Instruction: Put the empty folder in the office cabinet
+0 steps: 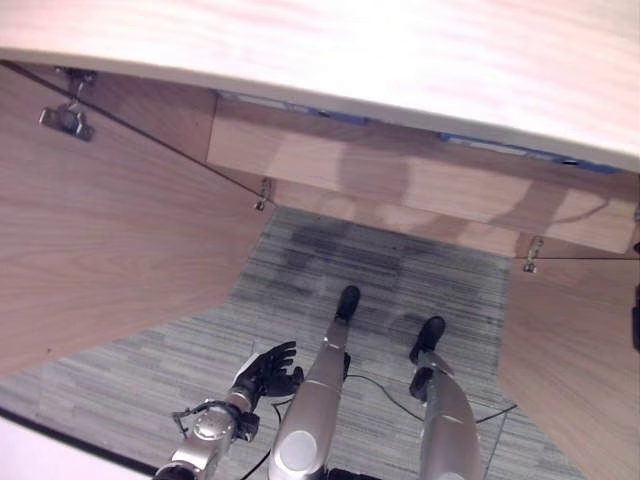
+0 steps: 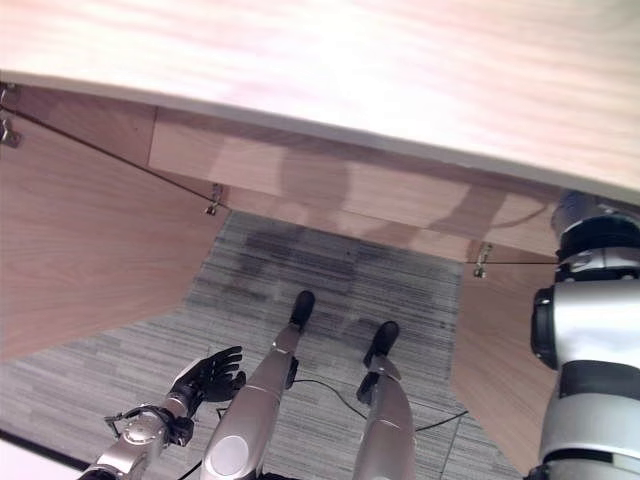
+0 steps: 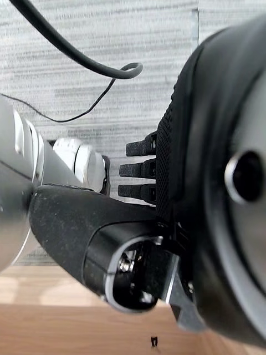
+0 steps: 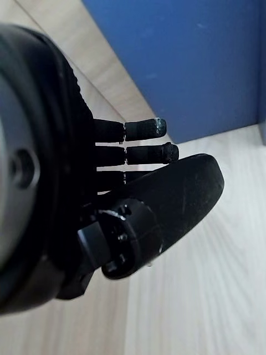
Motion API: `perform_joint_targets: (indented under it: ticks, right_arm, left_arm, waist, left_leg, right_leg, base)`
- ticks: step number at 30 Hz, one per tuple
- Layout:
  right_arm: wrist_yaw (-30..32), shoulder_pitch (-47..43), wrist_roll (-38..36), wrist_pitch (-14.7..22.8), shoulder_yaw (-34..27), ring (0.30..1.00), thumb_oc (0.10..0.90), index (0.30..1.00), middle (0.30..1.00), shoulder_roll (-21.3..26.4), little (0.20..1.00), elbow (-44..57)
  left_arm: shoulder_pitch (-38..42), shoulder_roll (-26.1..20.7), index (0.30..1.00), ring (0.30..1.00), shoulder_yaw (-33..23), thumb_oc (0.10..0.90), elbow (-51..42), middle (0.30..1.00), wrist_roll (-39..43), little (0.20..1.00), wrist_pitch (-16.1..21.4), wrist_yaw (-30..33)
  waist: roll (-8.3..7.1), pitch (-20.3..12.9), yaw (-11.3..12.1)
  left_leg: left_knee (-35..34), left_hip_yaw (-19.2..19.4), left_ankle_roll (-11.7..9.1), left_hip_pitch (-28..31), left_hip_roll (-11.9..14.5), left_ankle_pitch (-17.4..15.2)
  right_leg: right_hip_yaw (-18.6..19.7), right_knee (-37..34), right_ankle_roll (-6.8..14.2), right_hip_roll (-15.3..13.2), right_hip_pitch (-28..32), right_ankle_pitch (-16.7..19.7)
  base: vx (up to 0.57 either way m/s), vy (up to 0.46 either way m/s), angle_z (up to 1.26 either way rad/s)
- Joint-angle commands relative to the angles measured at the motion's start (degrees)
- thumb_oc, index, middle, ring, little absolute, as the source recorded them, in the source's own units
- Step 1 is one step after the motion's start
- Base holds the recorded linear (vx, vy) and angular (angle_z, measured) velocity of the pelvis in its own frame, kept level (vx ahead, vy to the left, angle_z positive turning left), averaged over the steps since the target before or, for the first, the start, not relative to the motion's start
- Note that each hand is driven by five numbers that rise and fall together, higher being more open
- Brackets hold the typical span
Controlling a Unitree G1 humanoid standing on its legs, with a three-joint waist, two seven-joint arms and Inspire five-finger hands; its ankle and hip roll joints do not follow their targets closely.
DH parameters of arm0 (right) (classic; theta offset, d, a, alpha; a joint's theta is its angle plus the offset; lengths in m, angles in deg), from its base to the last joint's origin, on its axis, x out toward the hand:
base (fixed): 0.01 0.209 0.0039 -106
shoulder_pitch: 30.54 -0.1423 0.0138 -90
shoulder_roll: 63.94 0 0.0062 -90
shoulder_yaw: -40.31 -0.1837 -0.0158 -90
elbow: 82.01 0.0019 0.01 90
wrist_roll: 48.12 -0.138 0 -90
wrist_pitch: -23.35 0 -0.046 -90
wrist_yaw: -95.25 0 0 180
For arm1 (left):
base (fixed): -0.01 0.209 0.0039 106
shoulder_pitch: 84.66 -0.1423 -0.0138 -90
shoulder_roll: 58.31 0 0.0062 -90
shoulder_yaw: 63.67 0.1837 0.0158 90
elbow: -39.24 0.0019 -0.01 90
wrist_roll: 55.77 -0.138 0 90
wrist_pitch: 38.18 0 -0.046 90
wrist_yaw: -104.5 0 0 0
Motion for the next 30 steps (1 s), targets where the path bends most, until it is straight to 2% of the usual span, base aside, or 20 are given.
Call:
perform_joint_targets:
  ticks: [1, 5, 9, 12, 18, 24, 30]
  right_arm:
    - [1.4, -3.6, 2.1, 3.5, 6.2, 0.300, 0.400, 0.300, 0.300, 10.8, 0.300, 2.4]
    - [1.8, -4.6, 1.8, 3.3, 6.7, 0.300, 0.400, 0.300, 0.300, 12.8, 0.300, 0.9]
    - [1.9, -5.6, 2.0, 2.8, 7.7, 0.300, 0.400, 0.300, 0.300, 13.8, 0.300, 0.0]
    - [2.4, -4.4, 0.9, 2.9, 6.6, 0.300, 0.400, 0.300, 0.300, 13.3, 0.300, -1.4]
    - [2.8, -3.4, 0.6, 2.1, 6.4, 0.300, 0.400, 0.300, 0.300, 10.3, 0.300, -3.2]
    - [2.2, -3.3, -0.7, 1.9, 5.9, 0.300, 0.400, 0.300, 0.300, 8.2, 0.300, -3.4]
    - [1.1, -4.6, -1.6, 2.1, 7.1, 0.300, 0.400, 0.300, 0.300, 5.0, 0.300, -2.0]
  left_arm:
    - [-8.0, -3.9, 0.900, 0.900, 2.9, 0.800, -1.1, 0.900, -1.6, 0.900, 0.6, -1.3]
    - [-8.2, -4.3, 0.900, 0.900, 3.3, 0.800, -1.8, 0.900, -2.0, 0.900, 0.6, -1.0]
    - [-8.4, -4.7, 0.900, 0.900, 3.2, 0.800, -2.2, 0.900, -1.9, 0.900, 0.8, -0.9]
    - [-8.2, -4.5, 0.900, 0.900, 3.4, 0.800, -1.9, 0.900, -2.0, 0.900, 0.9, 0.1]
    - [-7.1, -3.8, 0.900, 0.900, 3.9, 0.800, -1.3, 0.900, -2.0, 0.900, 0.9, 1.1]
    - [-6.2, -3.6, 0.900, 0.900, 3.1, 0.800, -1.1, 0.900, -0.8, 0.900, 1.1, 1.4]
    - [-5.7, -3.2, 0.900, 0.900, 3.1, 0.800, -0.3, 0.900, -0.7, 0.900, 0.9, 1.1]
  waist:
    - [1.72, -2.3, -0.1]
    - [2.80, -2.1, 0.2]
    - [3.26, -2.1, 0.2]
    - [3.92, -1.6, -0.4]
    - [4.74, -1.4, -1.2]
    - [5.18, -1.9, -1.9]
    - [4.95, -2.3, -1.9]
  left_leg:
    - [8.8, -1.6, -2.2, -1.8, 1.9, -10.2]
    - [12.3, -1.9, -2.1, -5.5, 1.3, -11.4]
    - [16.2, -1.9, -1.7, -9.0, 0.8, -12.8]
    - [22.9, -1.5, -0.9, -14.5, 0.5, -15.5]
    - [28.7, -0.9, -0.1, -20.3, -0.1, -18.0]
    - [28.4, 0.2, 0.0, -21.2, -0.7, -18.1]
    - [26.6, 0.8, -0.1, -20.0, -0.8, -17.5]
  right_leg:
    - [1.8, 4.5, 1.5, 1.4, 1.2, -9.6]
    - [1.9, 9.5, 1.0, 0.6, -2.9, -11.8]
    - [2.7, 13.8, 0.4, 0.1, -6.6, -13.5]
    - [3.9, 20.5, -0.6, -0.1, -12.7, -16.0]
    - [5.3, 26.4, -1.5, -0.5, -18.9, -18.4]
    - [6.1, 26.8, -1.5, -0.7, -20.7, -18.1]
    - [6.3, 25.4, -1.5, -0.5, -19.6, -17.5]
  base:
    - [0.01, -0.053, 0.13]
    - [0.00, -0.050, 0.17]
    - [-0.01, -0.012, 0.09]
    - [-0.01, -0.002, 0.11]
    - [0.00, 0.012, -0.05]
    - [0.00, 0.033, 0.01]
    - [0.01, 0.021, -0.05]
